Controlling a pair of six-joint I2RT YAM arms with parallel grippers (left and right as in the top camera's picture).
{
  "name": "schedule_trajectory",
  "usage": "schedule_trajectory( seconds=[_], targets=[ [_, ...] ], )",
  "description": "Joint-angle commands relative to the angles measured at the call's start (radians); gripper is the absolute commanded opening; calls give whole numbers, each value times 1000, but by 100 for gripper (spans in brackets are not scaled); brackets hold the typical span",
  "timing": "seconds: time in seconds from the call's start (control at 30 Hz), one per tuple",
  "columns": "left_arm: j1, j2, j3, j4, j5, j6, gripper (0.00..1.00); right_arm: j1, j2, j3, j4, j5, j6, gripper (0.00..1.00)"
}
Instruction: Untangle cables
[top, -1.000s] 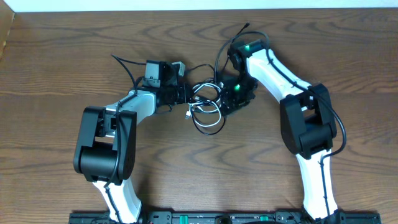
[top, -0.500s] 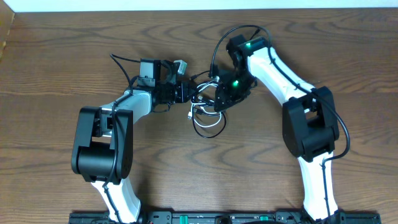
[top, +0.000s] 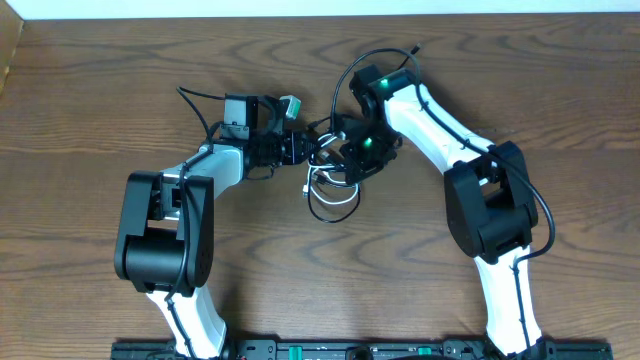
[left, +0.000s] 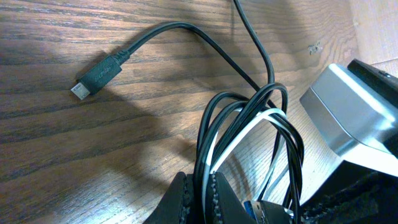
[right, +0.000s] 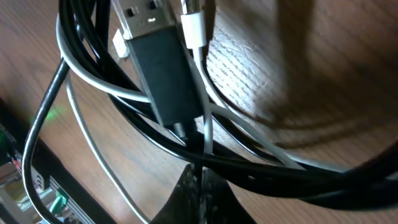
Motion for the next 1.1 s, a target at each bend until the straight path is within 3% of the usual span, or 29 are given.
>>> schedule_trajectory(
  seconds=[0.0, 0.2, 0.43, 0.77, 1.07],
  targets=[
    [3, -2, -9, -2, -48, -14, 7, 6, -29, -8, -39, 14, 9, 1],
    [3, -2, -9, -3, -157, -56, 8, -8, -29, -8, -129, 96, 6, 1],
    [3, -1, -9, -51, -309, -72, 7, -22, -36, -8, -164, 42, -28, 1],
    [3, -1, -9, -50, -313, -86, 8, -120, -40, -8, -148, 132, 158, 1],
    [3, -1, -9, -47, -302, -86, 7, -194, -60, -8, -80, 32, 174, 1]
  ],
)
